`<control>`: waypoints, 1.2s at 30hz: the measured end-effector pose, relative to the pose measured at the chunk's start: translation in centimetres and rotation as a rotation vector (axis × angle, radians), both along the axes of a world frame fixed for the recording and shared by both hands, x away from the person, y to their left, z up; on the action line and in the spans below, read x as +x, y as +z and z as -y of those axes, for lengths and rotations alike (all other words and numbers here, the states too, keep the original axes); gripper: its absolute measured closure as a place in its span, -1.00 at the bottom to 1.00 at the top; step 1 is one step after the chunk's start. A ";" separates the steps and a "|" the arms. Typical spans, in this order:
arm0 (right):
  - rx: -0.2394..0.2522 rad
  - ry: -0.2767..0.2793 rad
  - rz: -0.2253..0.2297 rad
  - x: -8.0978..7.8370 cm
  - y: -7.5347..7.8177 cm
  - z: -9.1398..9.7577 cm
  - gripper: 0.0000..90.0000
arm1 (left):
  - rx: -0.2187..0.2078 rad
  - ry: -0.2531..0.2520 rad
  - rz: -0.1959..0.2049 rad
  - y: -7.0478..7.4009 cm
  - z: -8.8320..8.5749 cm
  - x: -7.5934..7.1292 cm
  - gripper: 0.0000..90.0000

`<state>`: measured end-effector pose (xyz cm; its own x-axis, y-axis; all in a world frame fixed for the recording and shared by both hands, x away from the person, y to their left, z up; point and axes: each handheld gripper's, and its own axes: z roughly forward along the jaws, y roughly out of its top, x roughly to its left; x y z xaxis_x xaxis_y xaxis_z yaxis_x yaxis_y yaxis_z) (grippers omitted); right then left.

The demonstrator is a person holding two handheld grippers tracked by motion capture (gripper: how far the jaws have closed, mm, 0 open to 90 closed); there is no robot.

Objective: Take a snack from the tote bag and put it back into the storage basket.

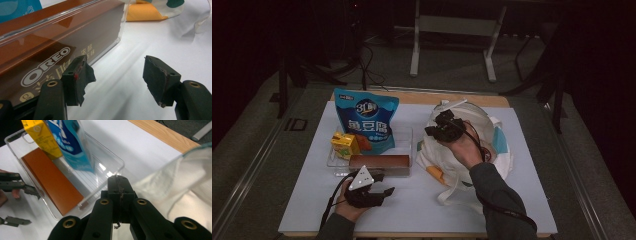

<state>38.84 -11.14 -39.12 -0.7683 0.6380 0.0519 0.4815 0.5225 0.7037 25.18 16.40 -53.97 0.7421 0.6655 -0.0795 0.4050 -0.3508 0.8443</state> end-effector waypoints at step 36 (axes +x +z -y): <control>-0.162 -0.056 -0.065 -2.1 -2.9 8.5 1.00 | 0.011 -0.004 -0.001 0.0 0.1 0.0 -0.17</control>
